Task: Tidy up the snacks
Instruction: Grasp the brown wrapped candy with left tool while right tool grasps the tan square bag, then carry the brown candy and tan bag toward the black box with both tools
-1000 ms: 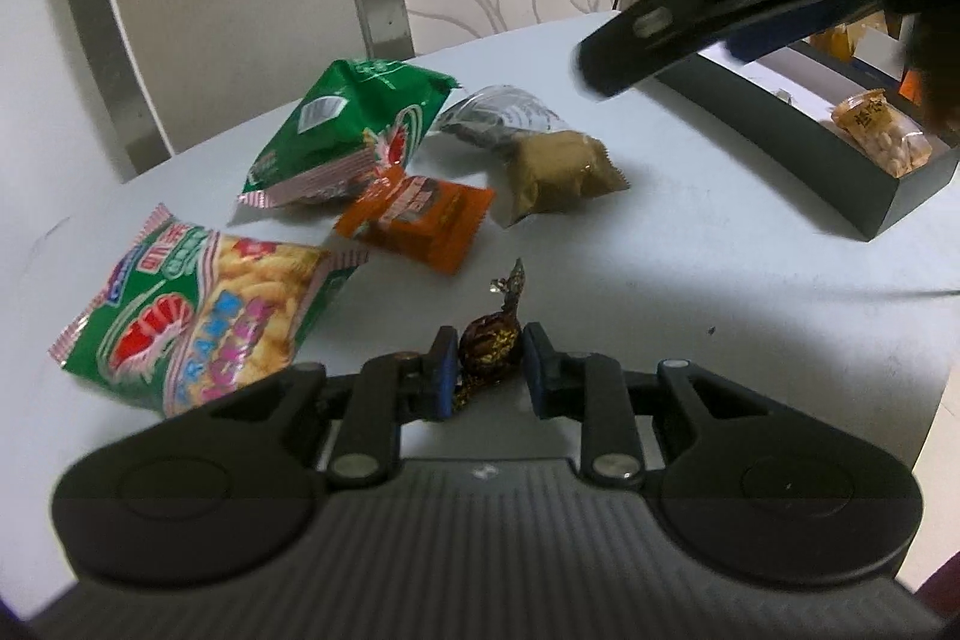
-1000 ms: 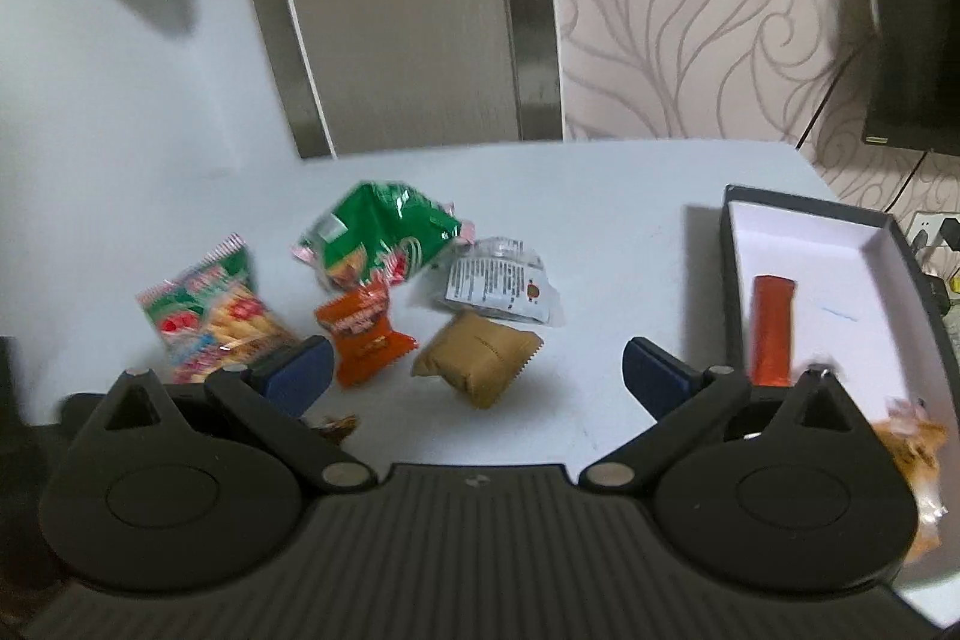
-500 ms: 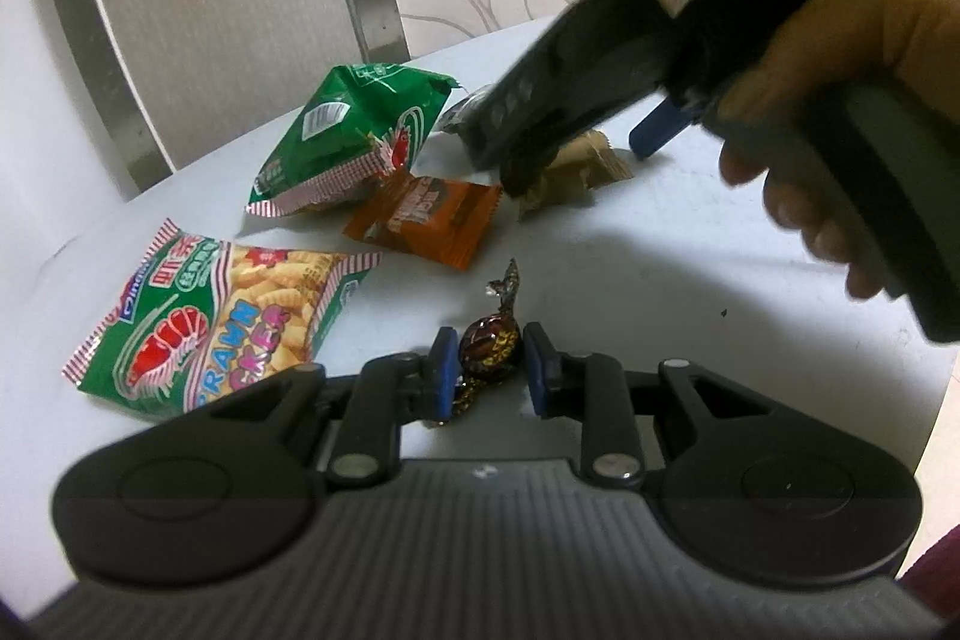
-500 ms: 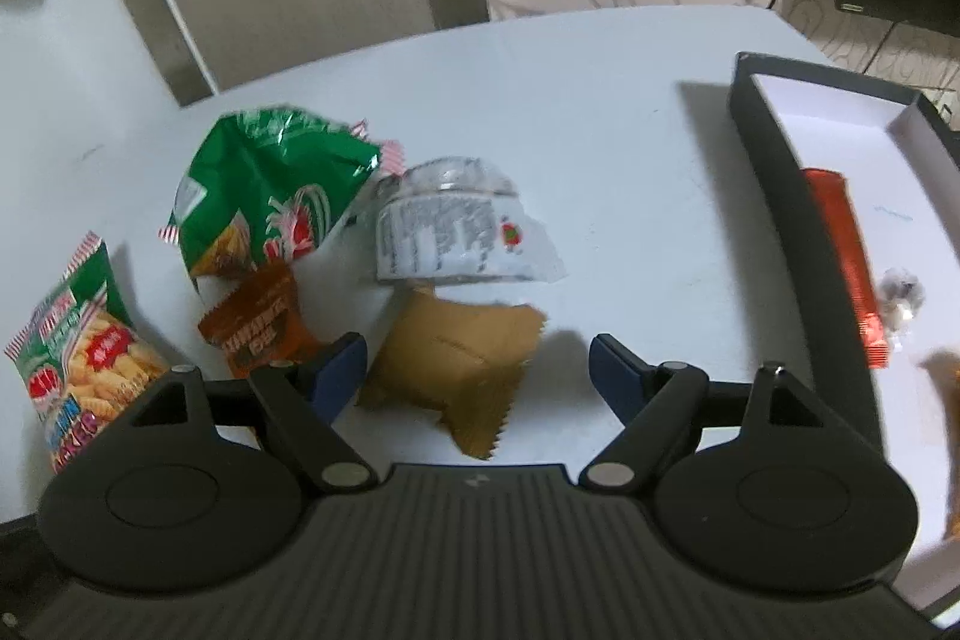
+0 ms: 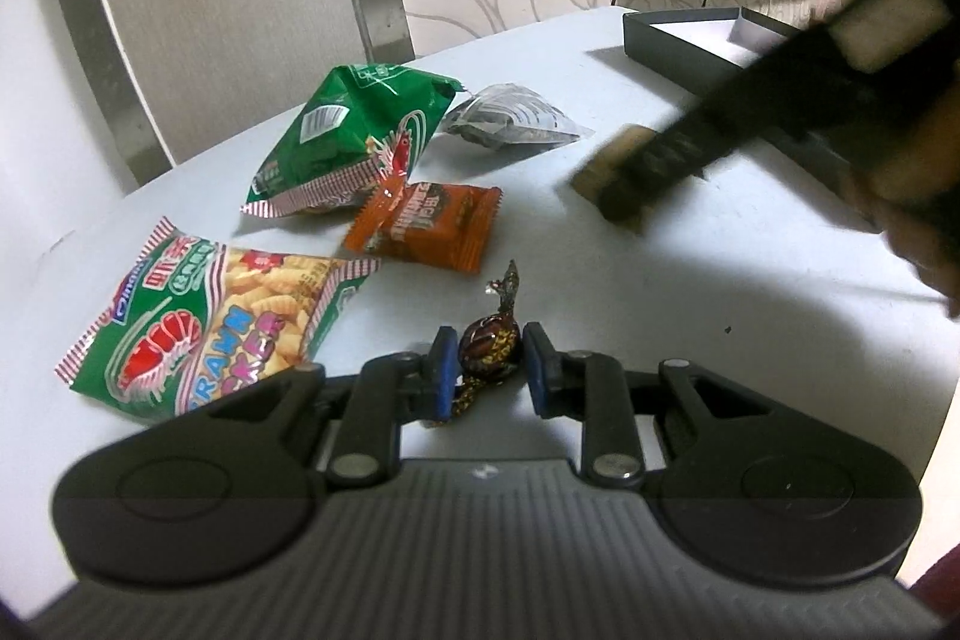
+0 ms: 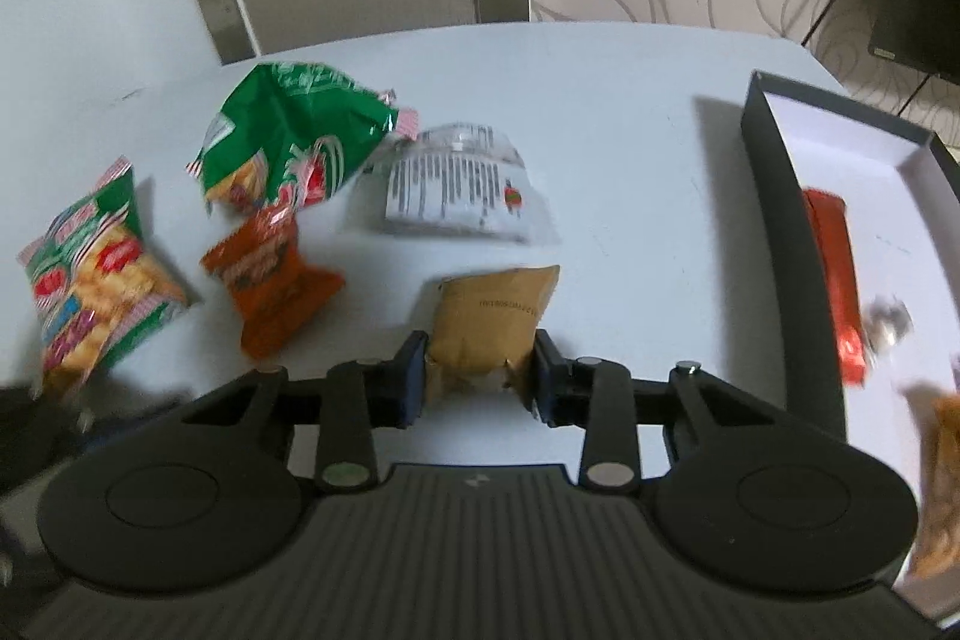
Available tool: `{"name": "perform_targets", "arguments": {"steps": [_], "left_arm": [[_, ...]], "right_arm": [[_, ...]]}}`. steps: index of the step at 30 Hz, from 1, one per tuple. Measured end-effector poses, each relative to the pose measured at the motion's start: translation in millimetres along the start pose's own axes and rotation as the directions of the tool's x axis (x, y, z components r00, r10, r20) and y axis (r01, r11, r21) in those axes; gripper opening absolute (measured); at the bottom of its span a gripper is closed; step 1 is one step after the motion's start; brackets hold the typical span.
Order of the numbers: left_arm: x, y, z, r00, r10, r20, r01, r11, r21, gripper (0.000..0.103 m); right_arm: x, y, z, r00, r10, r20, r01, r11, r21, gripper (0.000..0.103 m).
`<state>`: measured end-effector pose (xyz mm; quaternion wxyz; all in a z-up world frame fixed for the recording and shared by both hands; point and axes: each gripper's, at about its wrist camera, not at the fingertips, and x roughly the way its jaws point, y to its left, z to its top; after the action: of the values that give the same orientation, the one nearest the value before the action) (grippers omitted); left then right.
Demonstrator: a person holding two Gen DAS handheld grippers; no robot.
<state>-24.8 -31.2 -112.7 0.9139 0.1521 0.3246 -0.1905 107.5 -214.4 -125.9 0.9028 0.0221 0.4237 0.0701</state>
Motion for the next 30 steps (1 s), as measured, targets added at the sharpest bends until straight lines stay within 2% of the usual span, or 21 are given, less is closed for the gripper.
{"name": "perform_targets", "arguments": {"steps": [4,12,22,30], "left_arm": [[2,-1,0,1.0,0.006,0.002,-0.005,1.0,-0.007,0.027],[8,-2,7,1.0,0.011,-0.011,-0.011,1.0,-0.026,0.026],[13,-3,16,0.999,0.016,-0.029,-0.018,0.998,-0.059,0.025],[10,-2,25,0.999,0.031,-0.007,-0.032,0.998,-0.061,0.025]], "right_arm": [[-20,-2,-22,1.0,0.017,-0.023,-0.018,0.999,-0.03,0.04],[-60,0,-55,1.0,0.02,-0.015,-0.022,0.996,-0.091,0.04],[-84,-4,-66,1.0,0.021,0.0,-0.021,0.998,-0.061,0.04],[-98,-3,-64,0.999,0.03,0.021,-0.028,0.998,-0.06,0.04]]}}
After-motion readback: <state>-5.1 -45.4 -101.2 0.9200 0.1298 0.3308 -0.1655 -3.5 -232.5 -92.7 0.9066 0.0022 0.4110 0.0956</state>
